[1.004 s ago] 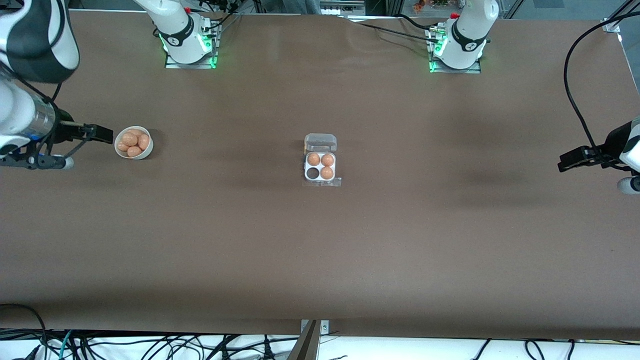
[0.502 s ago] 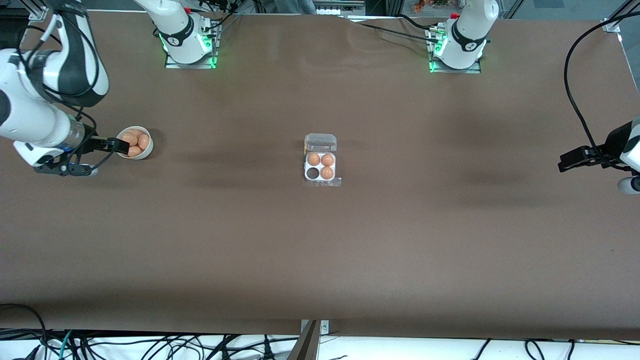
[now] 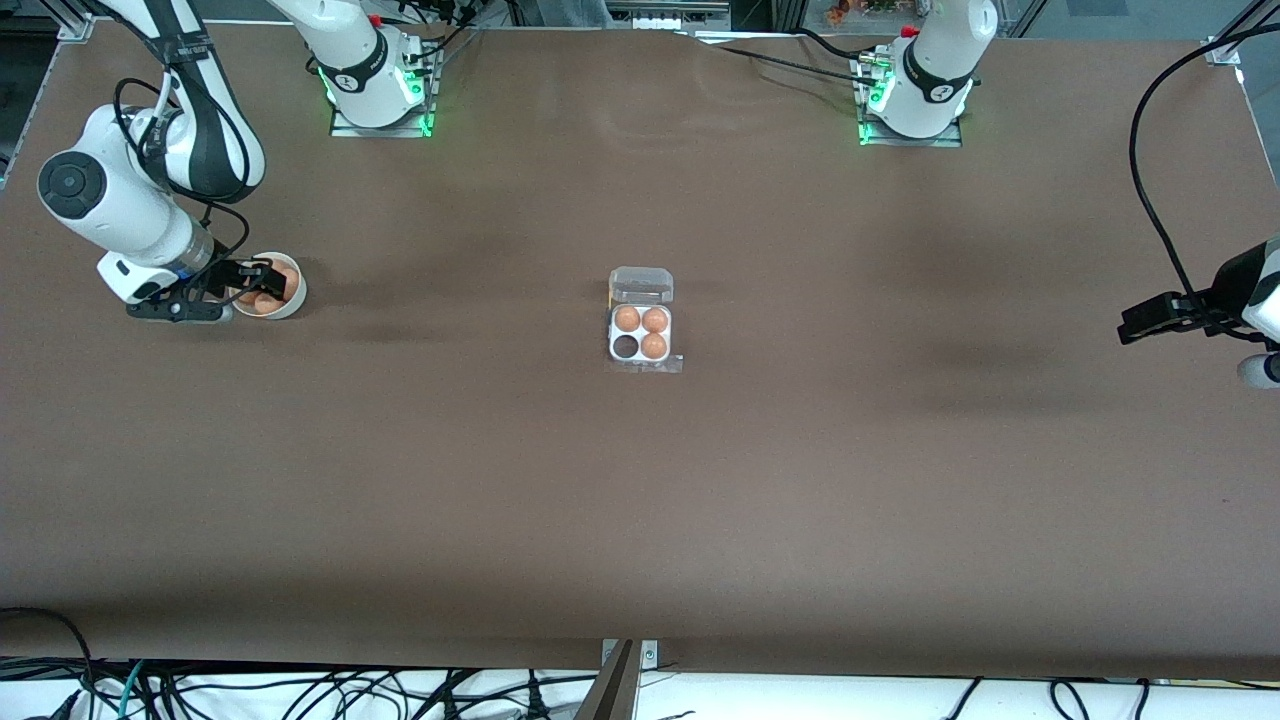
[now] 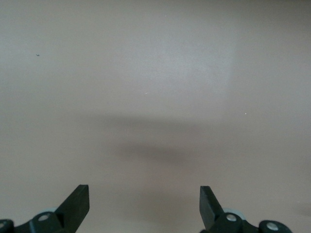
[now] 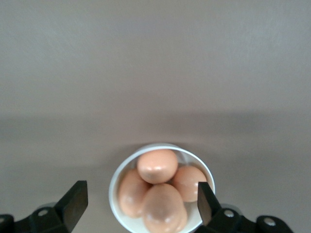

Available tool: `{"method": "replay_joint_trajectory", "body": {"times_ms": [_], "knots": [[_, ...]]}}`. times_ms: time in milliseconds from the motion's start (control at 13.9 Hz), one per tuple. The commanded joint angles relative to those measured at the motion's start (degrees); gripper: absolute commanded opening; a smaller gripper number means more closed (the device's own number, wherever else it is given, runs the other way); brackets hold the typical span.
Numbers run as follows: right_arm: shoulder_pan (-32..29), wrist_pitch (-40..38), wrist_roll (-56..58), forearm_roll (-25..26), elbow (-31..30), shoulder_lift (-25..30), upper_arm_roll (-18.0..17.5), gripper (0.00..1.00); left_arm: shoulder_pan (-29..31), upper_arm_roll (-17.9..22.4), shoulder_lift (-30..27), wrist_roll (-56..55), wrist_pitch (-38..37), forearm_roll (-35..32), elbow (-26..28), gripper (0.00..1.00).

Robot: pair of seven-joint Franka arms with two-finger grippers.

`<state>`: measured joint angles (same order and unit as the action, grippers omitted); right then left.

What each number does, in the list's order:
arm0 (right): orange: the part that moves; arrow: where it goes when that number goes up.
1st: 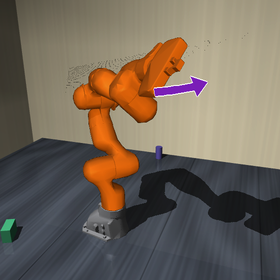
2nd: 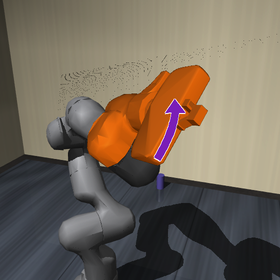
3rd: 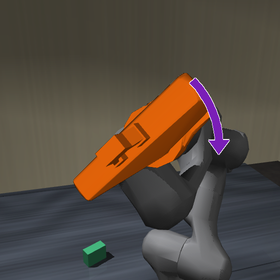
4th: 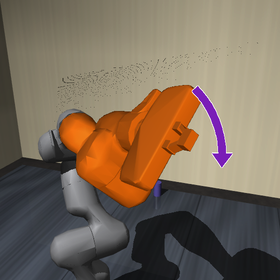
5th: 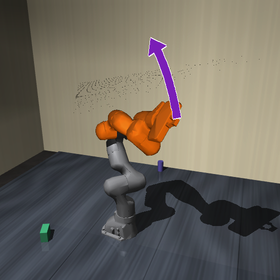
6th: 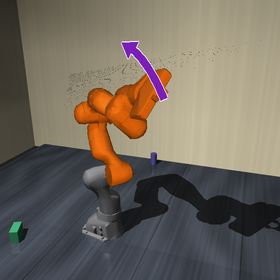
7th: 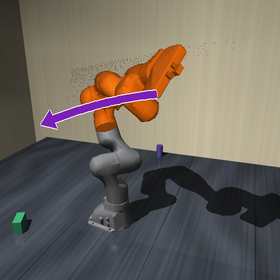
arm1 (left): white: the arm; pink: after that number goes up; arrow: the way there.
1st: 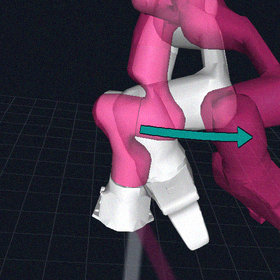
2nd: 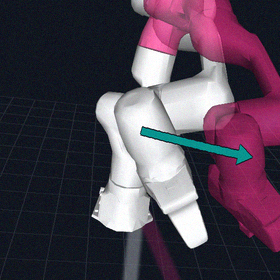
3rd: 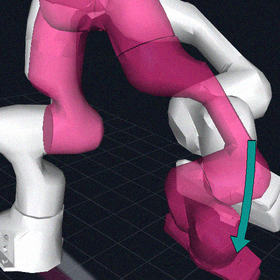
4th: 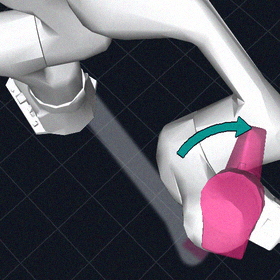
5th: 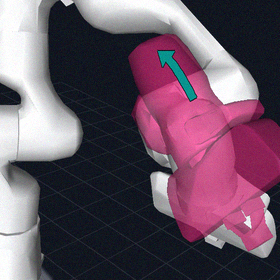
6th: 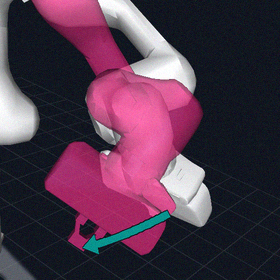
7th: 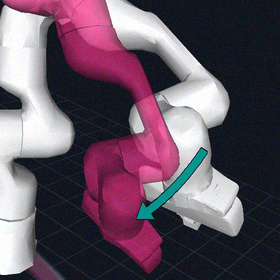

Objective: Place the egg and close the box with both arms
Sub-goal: 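Move the right gripper over the white egg bowl and lower it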

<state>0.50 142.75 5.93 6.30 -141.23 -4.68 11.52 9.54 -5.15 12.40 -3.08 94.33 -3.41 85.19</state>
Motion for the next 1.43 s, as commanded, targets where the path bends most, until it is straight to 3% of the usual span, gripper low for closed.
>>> {"method": "replay_joint_trajectory", "body": {"times_ms": [0, 502, 1362], "knots": [[-0.3, 4.2, 2.5, 0.7, -4.8, 2.0, 0.6, 1.0, 0.2, 0.0, -0.2, 0.4, -1.2, 0.2, -1.0, 1.0], [-0.3, 4.6, 7.0, 0.7, -5.0, 0.3, 2.6, 1.0, 0.2, 0.0, -0.2, 0.4, -1.2, 0.2, -1.0, 1.0], [-0.1, 4.9, 7.0, 0.6, -4.8, -0.5, 2.5, 0.51, 0.3, 0.1, -0.2, 0.4, -1.2, 0.2, -1.0, 1.0]]}}
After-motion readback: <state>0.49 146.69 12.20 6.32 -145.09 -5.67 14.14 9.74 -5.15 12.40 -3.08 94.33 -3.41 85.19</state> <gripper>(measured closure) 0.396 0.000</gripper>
